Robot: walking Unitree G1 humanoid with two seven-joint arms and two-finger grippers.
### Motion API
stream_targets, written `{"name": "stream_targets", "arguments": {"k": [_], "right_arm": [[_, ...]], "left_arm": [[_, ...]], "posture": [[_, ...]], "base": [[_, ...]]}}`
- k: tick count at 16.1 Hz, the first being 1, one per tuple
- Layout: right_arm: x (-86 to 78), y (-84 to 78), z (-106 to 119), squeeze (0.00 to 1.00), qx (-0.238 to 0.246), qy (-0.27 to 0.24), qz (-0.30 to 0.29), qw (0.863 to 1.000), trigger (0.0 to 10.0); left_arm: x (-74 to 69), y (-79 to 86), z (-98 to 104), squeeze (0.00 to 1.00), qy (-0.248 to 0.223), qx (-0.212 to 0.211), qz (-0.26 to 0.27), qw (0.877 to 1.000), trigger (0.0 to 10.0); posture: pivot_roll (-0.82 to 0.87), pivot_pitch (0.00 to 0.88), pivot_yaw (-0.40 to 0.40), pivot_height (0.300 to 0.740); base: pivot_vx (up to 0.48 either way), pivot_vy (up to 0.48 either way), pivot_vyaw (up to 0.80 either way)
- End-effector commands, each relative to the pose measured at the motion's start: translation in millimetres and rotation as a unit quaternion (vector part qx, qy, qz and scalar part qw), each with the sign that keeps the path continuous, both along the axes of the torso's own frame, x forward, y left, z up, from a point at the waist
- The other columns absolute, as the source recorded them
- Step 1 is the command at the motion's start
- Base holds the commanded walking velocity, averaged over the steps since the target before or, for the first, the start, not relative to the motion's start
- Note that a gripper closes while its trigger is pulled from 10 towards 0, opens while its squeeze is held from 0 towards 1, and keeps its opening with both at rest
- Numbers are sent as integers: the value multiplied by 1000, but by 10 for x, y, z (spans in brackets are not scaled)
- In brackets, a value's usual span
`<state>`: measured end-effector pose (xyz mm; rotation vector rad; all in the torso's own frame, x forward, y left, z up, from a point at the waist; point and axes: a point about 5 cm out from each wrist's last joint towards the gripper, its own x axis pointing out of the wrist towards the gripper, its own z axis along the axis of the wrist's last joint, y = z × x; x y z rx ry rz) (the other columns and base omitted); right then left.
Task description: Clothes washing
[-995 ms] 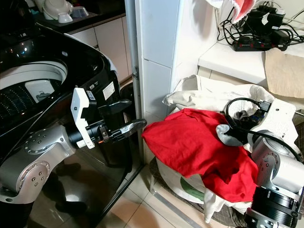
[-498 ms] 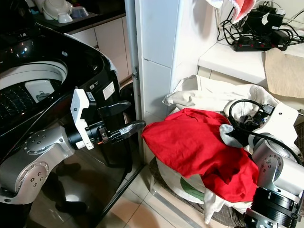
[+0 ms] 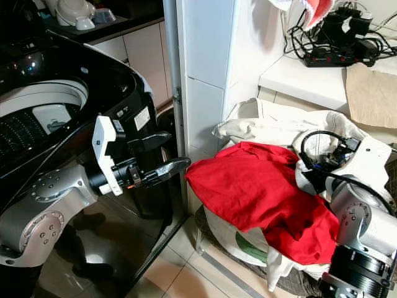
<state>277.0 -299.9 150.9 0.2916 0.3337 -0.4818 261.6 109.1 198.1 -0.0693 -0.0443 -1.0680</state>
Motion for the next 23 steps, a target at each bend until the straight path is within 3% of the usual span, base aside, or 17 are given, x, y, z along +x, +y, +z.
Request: {"name": "stream_targets", "arguments": {"k": [1,4,8,9,11,12,13,15,17,18,19,23], "right_arm": [[-10,-29,77,0,-3,-15,-9,1000,0],[-29,-55,165,0,-3,-29,-17,999,0],[18,-59,717,0,-43,-117,6,992,0],[48,-37,995,0,-69,-171,30,982,0],[64,13,1187,0,-87,-209,62,972,0],[101,153,1290,0,-44,-254,113,960,0],[149,387,1355,0,34,-298,181,937,0],[202,805,1360,0,146,-332,280,889,0],[225,1108,1343,0,219,-351,331,848,0],[232,1252,1340,0,265,-360,344,826,0],[238,1330,1341,0,282,-361,351,817,0],[193,1496,1317,0,281,-338,392,808,0]], "left_arm": [[-18,-4,28,0,-3,-3,-5,1000,10000],[-8,0,34,0,-4,-8,-1,1000,10000],[54,44,95,0,-18,-27,28,999,10000],[95,54,127,0,-29,-32,48,998,10000],[131,53,160,0,-39,-36,61,997,10000],[168,27,235,0,-48,-48,72,995,10000],[202,-29,349,0,-57,-69,77,993,10000],[252,-145,509,0,-61,-114,78,988,10000],[253,-256,602,1000,-55,-151,62,985,10000],[239,-324,630,1000,-62,-153,56,985,10000],[241,-361,630,1000,-59,-156,58,984,10000],[232,-433,586,1000,-19,-163,47,985,10000]], "posture": [[-113,0,19,740],[-116,0,19,740],[-120,0,18,740],[-124,0,19,740],[-128,0,20,740],[-129,0,19,740],[-130,0,18,740],[-126,0,12,740],[-122,0,7,740],[-122,0,7,740],[-115,0,-3,740],[-111,0,-11,740]], "base": [[0,0,0],[0,0,0],[0,0,0],[0,0,0],[0,0,0],[0,0,0],[0,0,0],[0,0,0],[0,0,0],[0,0,0],[0,0,0],[0,0,0]]}}
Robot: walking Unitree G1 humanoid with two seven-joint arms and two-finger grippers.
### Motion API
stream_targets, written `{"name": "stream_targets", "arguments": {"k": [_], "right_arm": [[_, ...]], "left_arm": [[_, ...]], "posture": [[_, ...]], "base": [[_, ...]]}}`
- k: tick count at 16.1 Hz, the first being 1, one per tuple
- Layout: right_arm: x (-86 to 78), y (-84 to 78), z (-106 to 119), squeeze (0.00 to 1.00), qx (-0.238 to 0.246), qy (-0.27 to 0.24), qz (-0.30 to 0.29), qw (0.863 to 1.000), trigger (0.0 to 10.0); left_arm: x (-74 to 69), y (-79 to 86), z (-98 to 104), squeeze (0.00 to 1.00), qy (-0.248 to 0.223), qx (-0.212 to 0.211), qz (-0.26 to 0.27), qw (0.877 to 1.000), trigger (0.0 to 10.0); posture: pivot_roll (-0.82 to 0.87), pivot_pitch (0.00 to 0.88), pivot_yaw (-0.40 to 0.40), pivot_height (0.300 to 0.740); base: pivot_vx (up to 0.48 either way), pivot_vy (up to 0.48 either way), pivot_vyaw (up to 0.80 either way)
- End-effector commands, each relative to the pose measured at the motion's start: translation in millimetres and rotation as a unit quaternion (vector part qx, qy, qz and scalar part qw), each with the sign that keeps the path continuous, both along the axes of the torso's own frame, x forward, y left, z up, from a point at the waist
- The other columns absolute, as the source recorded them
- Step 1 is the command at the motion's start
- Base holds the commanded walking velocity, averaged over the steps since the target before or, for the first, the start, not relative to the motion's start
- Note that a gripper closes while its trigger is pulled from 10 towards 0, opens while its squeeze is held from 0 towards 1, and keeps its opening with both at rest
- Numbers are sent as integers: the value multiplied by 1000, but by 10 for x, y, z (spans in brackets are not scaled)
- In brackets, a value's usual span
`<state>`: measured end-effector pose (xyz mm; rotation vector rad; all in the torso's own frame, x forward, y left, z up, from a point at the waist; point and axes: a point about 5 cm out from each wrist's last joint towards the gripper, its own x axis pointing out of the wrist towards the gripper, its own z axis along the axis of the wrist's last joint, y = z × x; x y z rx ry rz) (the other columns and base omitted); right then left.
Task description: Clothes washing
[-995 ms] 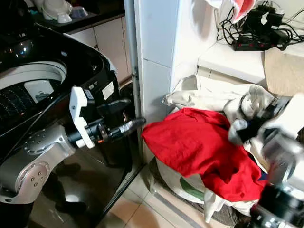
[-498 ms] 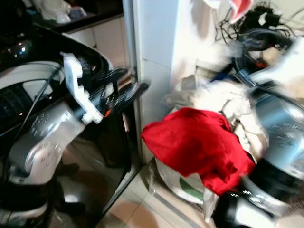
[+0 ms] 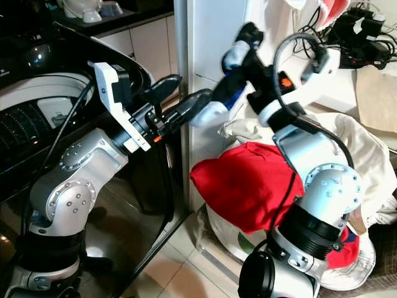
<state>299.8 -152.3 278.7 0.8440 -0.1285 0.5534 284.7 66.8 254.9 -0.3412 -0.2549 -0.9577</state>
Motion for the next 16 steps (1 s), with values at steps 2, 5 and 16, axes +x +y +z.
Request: {"name": "stream_targets", "arguments": {"k": [2,5,16], "right_arm": [[-56,95,35,0,-19,-7,17,1000,0],[-63,112,34,0,-24,-8,20,999,0],[-100,178,18,0,-34,-13,34,999,0]], "left_arm": [[-84,-97,-22,325,9,11,-49,999,10000],[-156,-156,-27,0,31,-15,-94,995,10000],[-118,-164,-222,0,172,-36,-108,979,0]], "posture": [[-112,0,-6,740],[-111,0,-3,740],[-104,0,0,740]], "base": [[0,0,0],[0,0,0],[0,0,0]]}}
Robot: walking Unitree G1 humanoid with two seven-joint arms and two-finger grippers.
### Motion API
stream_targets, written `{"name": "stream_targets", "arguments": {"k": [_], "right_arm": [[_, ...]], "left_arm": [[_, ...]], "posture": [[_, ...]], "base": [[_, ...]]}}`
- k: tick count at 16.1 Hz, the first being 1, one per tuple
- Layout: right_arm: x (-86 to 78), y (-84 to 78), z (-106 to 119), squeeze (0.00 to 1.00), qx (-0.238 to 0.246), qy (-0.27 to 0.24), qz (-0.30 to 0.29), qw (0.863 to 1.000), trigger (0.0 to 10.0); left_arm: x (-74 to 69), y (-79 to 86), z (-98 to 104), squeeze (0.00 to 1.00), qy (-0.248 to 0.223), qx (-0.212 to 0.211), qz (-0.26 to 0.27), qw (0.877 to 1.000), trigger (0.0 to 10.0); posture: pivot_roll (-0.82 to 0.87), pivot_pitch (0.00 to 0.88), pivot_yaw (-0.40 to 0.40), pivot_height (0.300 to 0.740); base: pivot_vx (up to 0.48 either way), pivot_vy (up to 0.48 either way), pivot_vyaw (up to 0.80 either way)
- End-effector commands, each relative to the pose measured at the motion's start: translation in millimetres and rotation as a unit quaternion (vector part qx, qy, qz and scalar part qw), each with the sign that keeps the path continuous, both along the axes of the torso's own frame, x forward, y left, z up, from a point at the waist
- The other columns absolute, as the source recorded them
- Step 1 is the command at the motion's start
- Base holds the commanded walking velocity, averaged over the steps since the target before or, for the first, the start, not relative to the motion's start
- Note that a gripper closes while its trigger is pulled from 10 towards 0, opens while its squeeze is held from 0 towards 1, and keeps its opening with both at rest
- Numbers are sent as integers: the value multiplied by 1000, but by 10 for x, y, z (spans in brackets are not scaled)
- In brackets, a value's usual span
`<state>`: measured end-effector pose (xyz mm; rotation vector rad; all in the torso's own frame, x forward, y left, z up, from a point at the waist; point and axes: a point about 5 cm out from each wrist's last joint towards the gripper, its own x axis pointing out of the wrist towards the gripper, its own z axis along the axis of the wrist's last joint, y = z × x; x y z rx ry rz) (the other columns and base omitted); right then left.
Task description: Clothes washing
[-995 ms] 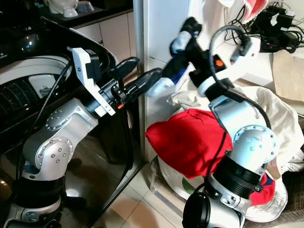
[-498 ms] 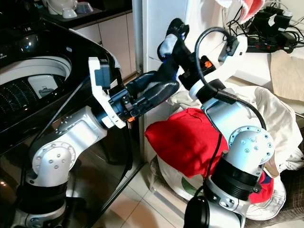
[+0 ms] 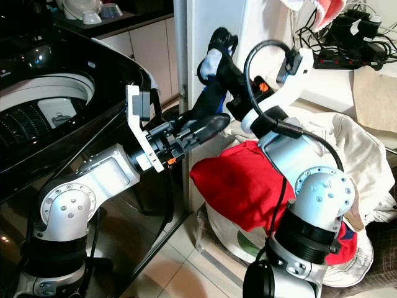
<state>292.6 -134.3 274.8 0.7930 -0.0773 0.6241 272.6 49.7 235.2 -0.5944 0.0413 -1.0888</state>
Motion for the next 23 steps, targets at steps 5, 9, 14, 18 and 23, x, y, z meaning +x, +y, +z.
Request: {"name": "stream_targets", "arguments": {"k": [5,9,14,18,23], "right_arm": [[-32,2,38,0,-3,-12,-3,1000,0],[-34,13,32,0,-2,-12,-1,1000,0],[-38,30,25,0,-3,-11,3,1000,0],[-36,36,20,0,-3,-10,4,1000,0],[-31,46,-1,1000,-18,-8,10,1000,10000]], "left_arm": [[18,36,-10,0,13,0,5,1000,0],[26,49,10,0,17,-8,6,1000,0],[70,58,5,0,20,37,23,999,0],[63,66,-15,0,31,39,22,999,0],[216,223,159,0,-27,38,95,994,0]], "posture": [[-103,0,2,740],[-102,0,4,740],[-98,0,2,740],[-97,0,0,740],[-100,0,1,740]], "base": [[0,0,0],[0,0,0],[0,0,0],[0,0,0],[0,0,0]]}}
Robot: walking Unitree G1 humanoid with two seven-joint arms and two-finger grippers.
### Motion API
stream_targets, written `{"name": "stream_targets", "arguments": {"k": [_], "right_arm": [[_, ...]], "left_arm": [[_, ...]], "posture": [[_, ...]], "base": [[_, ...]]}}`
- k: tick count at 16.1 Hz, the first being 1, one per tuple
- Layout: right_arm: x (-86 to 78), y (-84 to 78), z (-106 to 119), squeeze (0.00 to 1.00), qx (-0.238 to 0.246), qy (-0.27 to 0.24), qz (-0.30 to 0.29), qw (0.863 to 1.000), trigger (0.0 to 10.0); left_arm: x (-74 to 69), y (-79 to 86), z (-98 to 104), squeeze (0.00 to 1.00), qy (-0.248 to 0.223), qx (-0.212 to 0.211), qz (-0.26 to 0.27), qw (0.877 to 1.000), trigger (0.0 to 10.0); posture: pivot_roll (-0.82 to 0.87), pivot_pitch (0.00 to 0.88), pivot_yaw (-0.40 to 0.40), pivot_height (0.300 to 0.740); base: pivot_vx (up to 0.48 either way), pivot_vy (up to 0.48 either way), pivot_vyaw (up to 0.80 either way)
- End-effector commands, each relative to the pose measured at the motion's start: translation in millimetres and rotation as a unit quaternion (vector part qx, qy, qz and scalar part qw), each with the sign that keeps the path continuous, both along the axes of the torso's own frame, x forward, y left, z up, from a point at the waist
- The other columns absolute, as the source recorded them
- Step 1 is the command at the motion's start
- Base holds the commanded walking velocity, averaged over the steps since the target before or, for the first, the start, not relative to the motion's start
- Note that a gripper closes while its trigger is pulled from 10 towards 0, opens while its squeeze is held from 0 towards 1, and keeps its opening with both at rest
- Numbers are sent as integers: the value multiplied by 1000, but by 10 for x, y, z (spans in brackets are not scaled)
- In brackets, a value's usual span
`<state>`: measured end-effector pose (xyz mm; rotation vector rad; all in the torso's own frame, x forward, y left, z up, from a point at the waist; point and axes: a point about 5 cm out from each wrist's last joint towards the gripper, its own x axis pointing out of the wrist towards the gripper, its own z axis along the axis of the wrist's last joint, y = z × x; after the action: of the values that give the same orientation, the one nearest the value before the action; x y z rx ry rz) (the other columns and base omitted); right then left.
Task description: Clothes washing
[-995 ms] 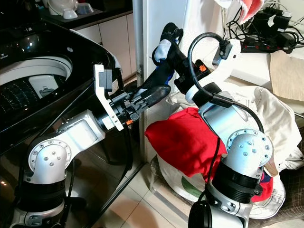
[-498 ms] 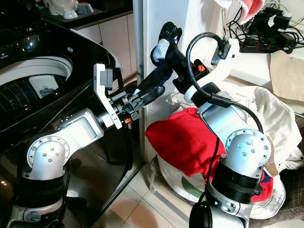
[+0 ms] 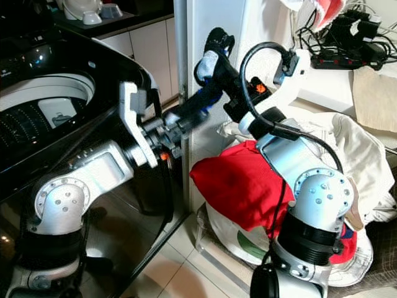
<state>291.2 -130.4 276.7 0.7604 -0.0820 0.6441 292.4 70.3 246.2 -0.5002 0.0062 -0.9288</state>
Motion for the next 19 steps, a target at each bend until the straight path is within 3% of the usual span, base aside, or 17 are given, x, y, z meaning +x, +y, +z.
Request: {"name": "stream_targets", "arguments": {"k": [1,2,3,4,5,6,7,8,9,10,11,12,14,15,17,19], "right_arm": [[-15,7,-22,1000,-9,1,3,1000,10000],[-1,-6,-45,1000,-29,9,-11,999,10000],[21,-9,-116,1000,-102,20,-31,994,10000],[-18,73,-195,0,-205,5,-14,979,10000],[-18,73,-195,0,-205,5,-14,979,10000],[-88,201,-226,0,-266,-24,21,963,10000],[-117,269,-213,0,-277,-39,34,960,10000],[-134,312,-202,0,-281,-48,43,958,10000],[-165,401,-180,0,-293,-68,59,952,10000],[-173,432,-180,0,-298,-73,65,949,10000],[-179,453,-181,0,-303,-76,69,948,10000],[-182,488,-191,0,-310,-82,73,944,10000],[-206,549,-202,0,-322,-96,84,938,10000],[-225,586,-207,0,-327,-103,91,935,10000],[-263,664,-219,0,-334,-116,105,930,10000],[-267,678,-225,0,-336,-119,107,928,10000]], "left_arm": [[66,61,88,0,-17,1,27,999,0],[142,124,124,0,-22,12,57,998,0],[324,299,220,0,-45,51,132,989,0],[593,603,326,0,-58,128,250,958,0],[593,603,326,0,-58,128,250,958,0],[800,903,461,0,-92,216,333,913,0],[883,1031,538,0,-112,259,360,889,0],[932,1115,590,0,-124,286,375,873,0],[1051,1318,700,0,-155,376,427,808,0],[1094,1395,723,0,-161,415,439,781,0],[1122,1446,723,0,-161,446,440,763,0],[1170,1533,668,0,-148,497,440,733,10000],[1201,1658,604,0,-121,546,444,700,10000],[1203,1719,549,1000,-104,575,435,685,10000],[1192,1838,419,1000,-66,631,401,661,10000],[1191,1866,395,1000,-60,647,391,652,10000]], "posture": [[-98,0,1,740],[-99,0,1,740],[-95,0,4,740],[-91,0,5,740],[-91,0,5,740],[-84,0,3,740],[-82,0,6,740],[-82,0,6,740],[-80,0,8,740],[-77,0,7,740],[-77,0,7,740],[-80,0,15,740],[-80,0,19,740],[-80,0,23,740],[-84,0,27,740],[-83,0,26,740]], "base": [[0,0,0],[0,0,0],[0,0,0],[0,0,0],[0,0,0],[0,0,0],[0,0,0],[0,0,0],[0,0,0],[0,0,0],[0,0,0],[0,0,0],[0,0,0],[0,0,0],[0,0,0],[0,0,0]]}}
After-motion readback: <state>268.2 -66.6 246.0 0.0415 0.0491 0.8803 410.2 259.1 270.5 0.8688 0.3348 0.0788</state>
